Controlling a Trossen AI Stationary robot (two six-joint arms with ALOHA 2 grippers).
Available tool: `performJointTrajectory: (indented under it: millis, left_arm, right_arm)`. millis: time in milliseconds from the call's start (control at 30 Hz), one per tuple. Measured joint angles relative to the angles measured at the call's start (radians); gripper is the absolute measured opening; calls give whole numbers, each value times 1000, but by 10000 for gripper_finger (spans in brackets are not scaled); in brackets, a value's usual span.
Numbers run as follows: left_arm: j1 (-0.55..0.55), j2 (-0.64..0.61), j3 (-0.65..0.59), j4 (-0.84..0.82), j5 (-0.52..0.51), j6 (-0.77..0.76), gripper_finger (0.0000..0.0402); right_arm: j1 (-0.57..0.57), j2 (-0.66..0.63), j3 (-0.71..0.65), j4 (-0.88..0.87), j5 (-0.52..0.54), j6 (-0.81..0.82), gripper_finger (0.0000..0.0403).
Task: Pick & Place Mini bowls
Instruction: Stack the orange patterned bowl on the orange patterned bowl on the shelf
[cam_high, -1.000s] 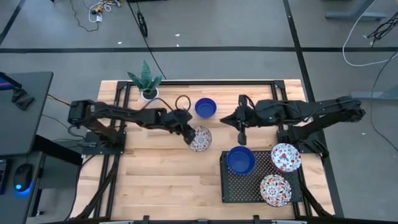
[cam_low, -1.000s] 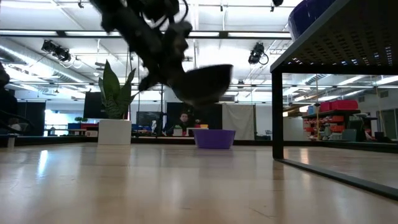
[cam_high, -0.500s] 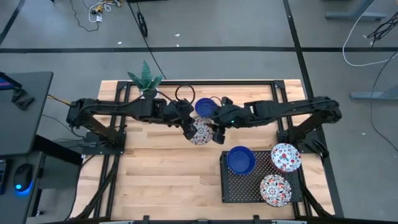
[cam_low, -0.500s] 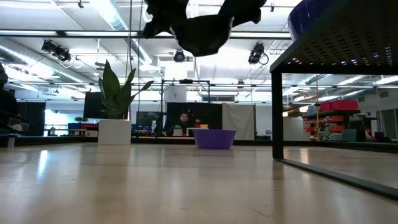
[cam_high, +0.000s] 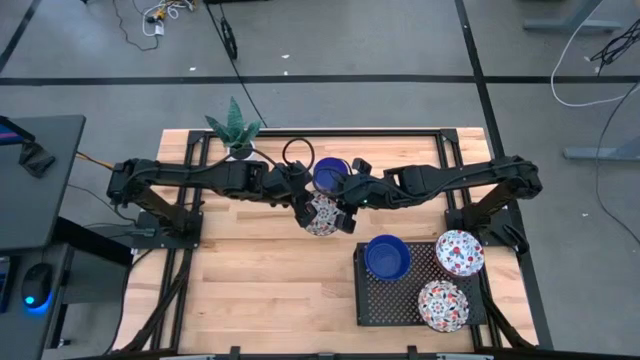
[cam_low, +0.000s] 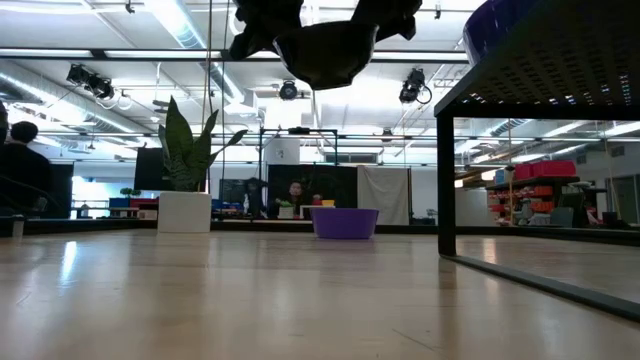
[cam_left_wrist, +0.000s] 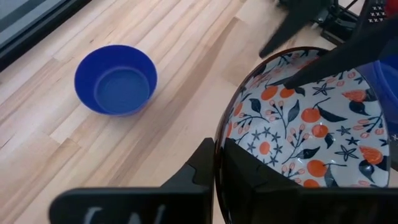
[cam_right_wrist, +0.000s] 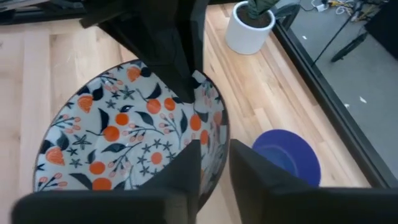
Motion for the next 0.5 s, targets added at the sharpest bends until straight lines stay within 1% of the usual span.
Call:
performJointTrajectory:
  millis: [167,233,300,333,400,500]
  left_arm:
    - [-1,1,0,1,-3,-9,21]
    - [0,1,0,5,-5,-12,23]
    - [0,1,0,5,-4,-11,22]
    - [-1,1,-1,4,-3,-8,20]
    - [-2,1,-1,4,0,6,16]
    - [-2,1,-1,5,11,14,16]
  right_arm:
    - [1,0,0,-1,-17,-2,40]
    - [2,0,0,-5,-16,-17,28]
    - [4,0,0,-8,-29,-25,24]
    - [4,-1,0,-7,-38,-27,26]
    - [5,-1,0,-8,-48,-48,43]
    - [6,-1,0,-11,-61,-99,88]
